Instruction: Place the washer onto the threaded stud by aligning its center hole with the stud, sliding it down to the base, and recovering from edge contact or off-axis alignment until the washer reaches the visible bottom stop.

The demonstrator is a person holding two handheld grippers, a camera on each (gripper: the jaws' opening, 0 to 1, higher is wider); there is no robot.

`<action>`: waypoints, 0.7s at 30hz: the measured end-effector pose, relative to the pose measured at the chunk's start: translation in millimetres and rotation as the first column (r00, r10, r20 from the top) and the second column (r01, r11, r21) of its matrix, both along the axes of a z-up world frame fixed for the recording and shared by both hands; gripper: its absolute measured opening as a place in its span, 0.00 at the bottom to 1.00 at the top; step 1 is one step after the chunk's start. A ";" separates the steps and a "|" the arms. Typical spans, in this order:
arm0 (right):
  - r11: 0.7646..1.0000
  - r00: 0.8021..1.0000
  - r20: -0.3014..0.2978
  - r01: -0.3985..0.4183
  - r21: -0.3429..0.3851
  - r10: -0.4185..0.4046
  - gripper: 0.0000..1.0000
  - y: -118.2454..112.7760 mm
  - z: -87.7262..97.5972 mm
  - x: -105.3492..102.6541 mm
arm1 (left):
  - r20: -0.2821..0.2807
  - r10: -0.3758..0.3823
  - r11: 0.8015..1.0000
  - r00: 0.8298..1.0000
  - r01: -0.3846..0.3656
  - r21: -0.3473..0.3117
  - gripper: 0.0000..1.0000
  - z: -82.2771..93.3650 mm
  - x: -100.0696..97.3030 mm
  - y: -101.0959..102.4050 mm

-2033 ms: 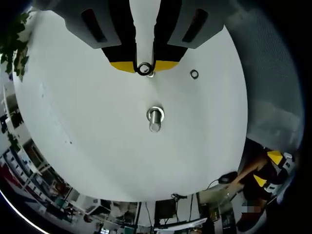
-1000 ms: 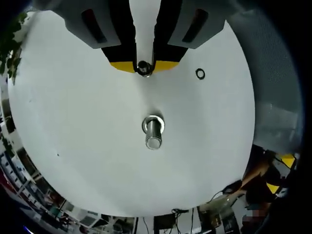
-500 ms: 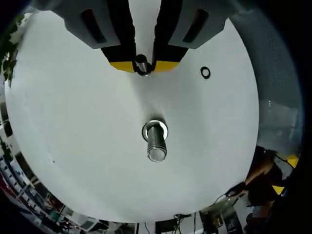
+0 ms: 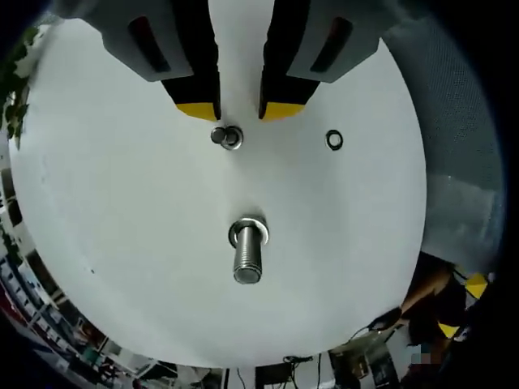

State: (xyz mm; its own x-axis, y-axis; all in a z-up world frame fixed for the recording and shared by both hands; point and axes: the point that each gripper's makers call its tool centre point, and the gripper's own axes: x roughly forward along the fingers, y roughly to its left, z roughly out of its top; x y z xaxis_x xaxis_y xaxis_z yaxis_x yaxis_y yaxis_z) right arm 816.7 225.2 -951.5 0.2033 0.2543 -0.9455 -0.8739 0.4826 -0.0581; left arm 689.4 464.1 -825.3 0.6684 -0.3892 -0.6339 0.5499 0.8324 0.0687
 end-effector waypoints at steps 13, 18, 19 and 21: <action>0.999 0.999 0.007 0.031 0.030 -0.031 0.23 -8.2 3.9 -23.3 | -0.004 0.002 1.000 1.000 -0.002 0.004 0.28 -1.2 -0.2 0.7; 0.998 0.999 0.005 0.037 0.049 -0.037 0.23 -4.8 2.6 -36.6 | -0.001 0.000 1.000 1.000 0.000 0.009 0.28 -0.6 -0.7 -0.1; 0.998 0.999 0.004 0.037 0.051 -0.037 0.23 -3.9 2.7 -37.6 | -0.001 0.000 1.000 1.000 0.000 0.008 0.28 -0.6 -0.7 -0.3; 0.998 0.999 0.006 0.037 0.058 -0.037 0.23 -0.6 3.2 -39.7 | 0.000 -0.003 1.000 1.000 0.003 0.010 0.28 -0.7 -0.7 -0.7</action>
